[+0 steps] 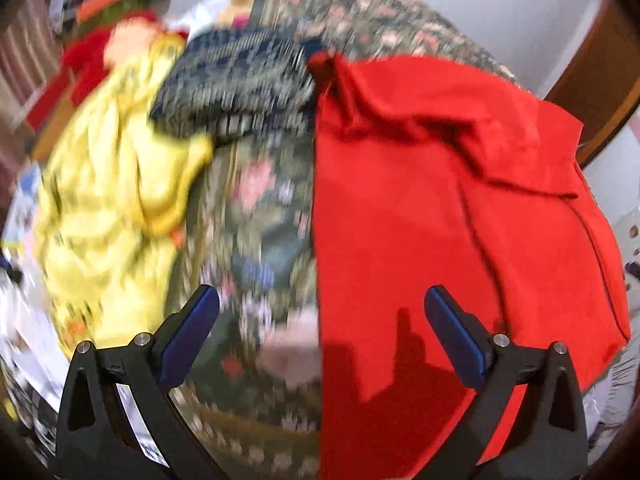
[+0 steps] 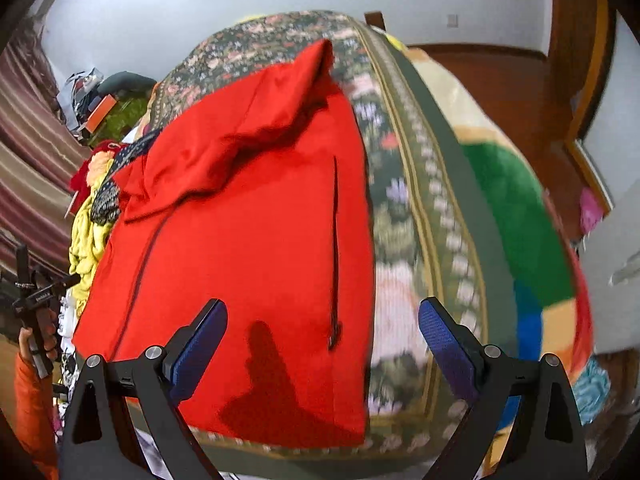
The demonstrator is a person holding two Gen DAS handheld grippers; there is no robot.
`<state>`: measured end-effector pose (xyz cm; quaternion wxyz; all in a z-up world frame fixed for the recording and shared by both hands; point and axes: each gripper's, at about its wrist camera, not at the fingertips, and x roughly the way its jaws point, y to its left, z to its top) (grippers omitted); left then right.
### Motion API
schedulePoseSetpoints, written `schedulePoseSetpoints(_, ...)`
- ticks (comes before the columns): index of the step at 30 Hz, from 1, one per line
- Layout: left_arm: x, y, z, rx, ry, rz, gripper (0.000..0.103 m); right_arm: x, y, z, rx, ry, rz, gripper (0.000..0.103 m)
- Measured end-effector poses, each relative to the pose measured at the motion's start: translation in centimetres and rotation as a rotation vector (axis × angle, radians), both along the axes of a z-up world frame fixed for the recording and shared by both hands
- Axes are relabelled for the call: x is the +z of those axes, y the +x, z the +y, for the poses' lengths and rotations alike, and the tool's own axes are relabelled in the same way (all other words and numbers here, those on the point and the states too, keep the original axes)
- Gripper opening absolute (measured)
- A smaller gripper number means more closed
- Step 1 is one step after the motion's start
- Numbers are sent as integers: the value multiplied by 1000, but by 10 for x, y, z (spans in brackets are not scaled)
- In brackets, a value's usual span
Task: Fold large clothes
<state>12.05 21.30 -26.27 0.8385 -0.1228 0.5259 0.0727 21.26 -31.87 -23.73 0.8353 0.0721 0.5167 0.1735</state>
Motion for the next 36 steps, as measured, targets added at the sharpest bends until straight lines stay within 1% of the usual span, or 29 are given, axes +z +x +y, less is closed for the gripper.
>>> schedulePoseSetpoints(2, -13, -10, 6, 27, -63, 23, 103, -7, -7, 0, -4, 2, 14, 95)
schedulePoseSetpoints(3, -20, -15, 7, 40, -102, 30, 103, -9, -11, 0, -2, 5, 11, 95)
schedulePoseSetpoints(6, -32, -22, 5, 47, -176, 40, 103, -11, -19, 7, 27, 5, -10, 94)
schedulePoseSetpoints(8, -43, -26, -2, 43, -231, 48, 103, -12, -22, 14, 48, -2, -20, 86)
schedulePoseSetpoints(11, -50, -33, -3, 78, -294, 20, 103, -12, -26, 21, 67, 12, -41, 80)
schedulePoseSetpoints(12, -50, -34, -3, 87, -312, 11, 103, -12, -25, 21, 64, 16, -42, 79)
schedulePoseSetpoints(13, -50, -37, -4, 88, -325, -1, 100, -13, -25, 21, 60, 25, -43, 77)
schedulePoseSetpoints(14, -48, -39, -6, 83, -329, -10, 97, -13, -25, 20, 51, 31, -47, 72)
schedulePoseSetpoints(15, -46, -41, -7, 73, -338, -21, 93, -13, -24, 20, 44, 34, -53, 69)
schedulePoseSetpoints(16, -45, -43, -8, 66, -360, -34, 90, -12, -24, 20, 44, 38, -61, 63)
schedulePoseSetpoints(17, -44, -46, -8, 62, -387, -46, 87, -12, -24, 21, 46, 39, -71, 53)
schedulePoseSetpoints(18, -42, -47, -9, 63, -404, -54, 80, -11, -24, 21, 49, 41, -76, 48)
schedulePoseSetpoints(19, -41, -48, -10, 61, -408, -56, 69, -11, -23, 22, 51, 48, -78, 36)
schedulePoseSetpoints(20, -41, -48, -11, 58, -408, -58, 62, -10, -22, 22, 51, 63, -78, 27)
schedulePoseSetpoints(21, -40, -48, -12, 54, -407, -59, 49, -10, -20, 22, 50, 76, -76, 23)
schedulePoseSetpoints(22, -38, -47, -13, 50, -407, -57, 38, -9, -18, 22, 50, 87, -75, 19)
schedulePoseSetpoints(23, -36, -45, -13, 48, -405, -57, 32, -8, -17, 22, 49, 94, -78, 15)
schedulePoseSetpoints(24, -34, -44, -14, 48, -403, -56, 17, -7, -15, 22, 49, 102, -81, 14)
schedulePoseSetpoints(25, -32, -41, -15, 49, -389, -52, 9, -5, -14, 23, 49, 110, -84, 13)
schedulePoseSetpoints(26, -28, -38, -15, 51, -357, -46, 9, -2, -12, 23, 49, 123, -87, 12)
schedulePoseSetpoints(29, -10, -27, -23, 43, -150, -65, 5, 8, -3, 26, 65, 152, -99, 11)
schedulePoseSetpoints(30, -5, -23, -24, 44, -113, -73, 3, 12, 1, 28, 73, 158, -106, 11)
schedulePoseSetpoints(31, 4, -19, -23, 45, -92, -93, 3, 17, 6, 31, 84, 162, -116, 11)
schedulePoseSetpoints(36, 39, 2, -10, 52, -92, -182, 2, 45, 33, 44, 111, 199, -167, 11)
